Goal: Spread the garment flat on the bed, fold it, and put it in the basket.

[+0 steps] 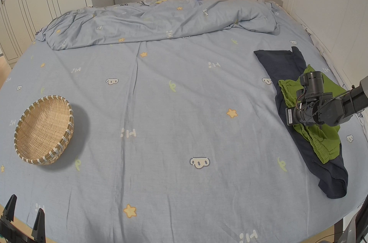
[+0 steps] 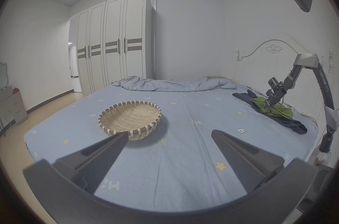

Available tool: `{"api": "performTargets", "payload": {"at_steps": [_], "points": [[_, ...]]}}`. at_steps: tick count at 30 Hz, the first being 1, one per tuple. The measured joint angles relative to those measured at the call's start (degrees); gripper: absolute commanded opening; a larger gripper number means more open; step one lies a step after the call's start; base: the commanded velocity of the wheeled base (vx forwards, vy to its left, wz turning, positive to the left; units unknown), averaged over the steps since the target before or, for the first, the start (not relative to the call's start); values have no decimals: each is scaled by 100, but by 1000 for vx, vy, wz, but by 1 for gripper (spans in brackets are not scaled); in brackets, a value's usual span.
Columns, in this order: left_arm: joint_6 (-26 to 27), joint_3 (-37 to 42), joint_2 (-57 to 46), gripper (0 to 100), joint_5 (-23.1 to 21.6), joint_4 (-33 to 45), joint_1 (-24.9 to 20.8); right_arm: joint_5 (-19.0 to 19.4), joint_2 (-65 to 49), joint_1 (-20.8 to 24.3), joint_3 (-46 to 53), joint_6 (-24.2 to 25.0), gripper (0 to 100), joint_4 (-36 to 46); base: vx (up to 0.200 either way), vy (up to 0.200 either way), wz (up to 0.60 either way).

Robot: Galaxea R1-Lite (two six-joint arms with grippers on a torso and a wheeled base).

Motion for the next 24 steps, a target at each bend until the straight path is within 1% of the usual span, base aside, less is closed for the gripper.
{"api": "performTargets", "payload": {"at_steps": [6, 10, 12, 16, 19, 24], "points": [[-2, 0, 0, 100, 0, -1, -2, 7, -37, 2, -27, 49, 0, 33, 0, 0, 0], [-2, 0, 0, 100, 0, -1, 0, 10, -257, 22, -144, 129, 0, 190, 0, 0, 0], [-2, 0, 0, 100, 0, 0, 0, 16, -408, 35, -256, 174, 0, 444, 0, 0, 0], [0, 0, 0, 100, 0, -1, 2, 82, -784, 115, -628, 417, 0, 1428, 0, 0, 0], [0, 0, 0, 100, 0, -1, 0, 335, -1117, 234, -1067, 820, 0, 2277, 0, 0, 0], [-2, 0, 0, 100, -2, 0, -2, 1165, -1732, 597, -1836, 1523, 0, 3550, 0, 0, 0]]}}
